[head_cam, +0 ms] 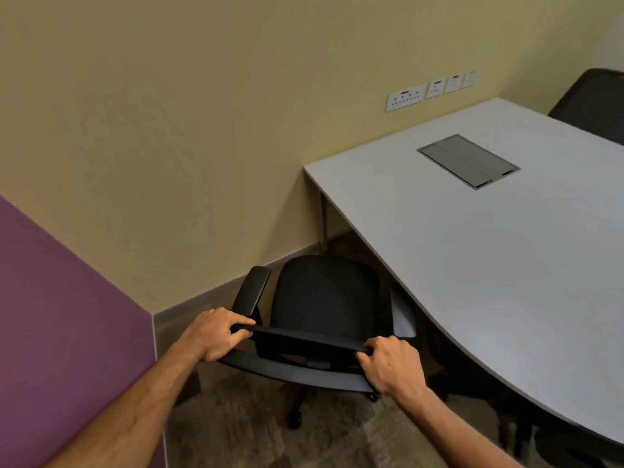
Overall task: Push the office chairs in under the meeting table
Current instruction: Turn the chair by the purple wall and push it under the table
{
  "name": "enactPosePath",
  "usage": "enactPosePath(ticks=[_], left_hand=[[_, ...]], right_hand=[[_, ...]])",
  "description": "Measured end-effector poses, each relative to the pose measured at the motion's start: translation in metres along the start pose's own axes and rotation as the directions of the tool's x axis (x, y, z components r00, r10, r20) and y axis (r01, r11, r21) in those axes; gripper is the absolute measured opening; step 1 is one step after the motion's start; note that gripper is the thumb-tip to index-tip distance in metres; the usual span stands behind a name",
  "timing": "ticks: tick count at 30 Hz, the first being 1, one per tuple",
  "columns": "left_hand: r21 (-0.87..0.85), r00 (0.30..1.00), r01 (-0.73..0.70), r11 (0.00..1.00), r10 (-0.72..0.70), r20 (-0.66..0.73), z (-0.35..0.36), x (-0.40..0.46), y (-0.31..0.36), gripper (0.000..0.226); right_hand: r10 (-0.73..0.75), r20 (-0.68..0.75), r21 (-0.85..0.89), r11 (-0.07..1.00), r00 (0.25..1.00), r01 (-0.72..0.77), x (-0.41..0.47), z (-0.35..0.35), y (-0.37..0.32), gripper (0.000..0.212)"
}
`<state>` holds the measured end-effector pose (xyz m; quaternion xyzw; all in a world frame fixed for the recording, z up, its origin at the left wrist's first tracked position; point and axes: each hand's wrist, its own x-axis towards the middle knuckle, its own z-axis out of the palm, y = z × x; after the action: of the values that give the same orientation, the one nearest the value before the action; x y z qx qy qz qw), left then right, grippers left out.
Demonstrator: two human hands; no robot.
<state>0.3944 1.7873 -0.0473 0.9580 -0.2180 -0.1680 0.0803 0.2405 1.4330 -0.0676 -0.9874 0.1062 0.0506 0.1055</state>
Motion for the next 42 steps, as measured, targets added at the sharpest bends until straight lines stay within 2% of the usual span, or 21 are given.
enactPosePath(ticks=[8, 16, 19, 25, 32, 42], left_hand=[[0.086, 0.974, -0.223, 0.971, 0.219, 0.056, -0.044, 0.107, -0.060, 0.041], [0.168, 0.948, -0.312, 0.935, 0.294, 0.125, -0.082, 0.227, -0.081, 0.035], [0.183, 0.935, -0.345, 0.921, 0.320, 0.154, -0.093, 0.270, -0.080, 0.040], [0.177, 0.893, -0.445, 0.878, 0.421, 0.157, -0.116, 0.353, -0.072, 0.038], [0.175, 0.841, -0.539, 0.824, 0.512, 0.178, -0.150, 0.461, -0.056, 0.033], [0.145, 0.719, -0.694, 0.705, 0.670, 0.186, -0.184, 0.594, -0.025, 0.042]], right_hand=[[0.179, -0.042, 0.130, 0.977, 0.983, -0.172, 0.035, 0.002, -0.062, 0.044], [0.345, -0.091, 0.229, 0.920, 0.934, -0.318, 0.094, 0.009, -0.098, 0.041], [0.384, -0.139, 0.209, 0.912, 0.913, -0.352, 0.121, 0.007, -0.100, 0.046], [0.463, -0.122, 0.229, 0.873, 0.878, -0.429, 0.177, -0.005, -0.099, 0.046], [0.593, -0.130, 0.266, 0.793, 0.795, -0.548, 0.257, -0.016, -0.096, 0.053], [0.762, -0.099, 0.336, 0.631, 0.639, -0.700, 0.352, -0.033, -0.090, 0.044]])
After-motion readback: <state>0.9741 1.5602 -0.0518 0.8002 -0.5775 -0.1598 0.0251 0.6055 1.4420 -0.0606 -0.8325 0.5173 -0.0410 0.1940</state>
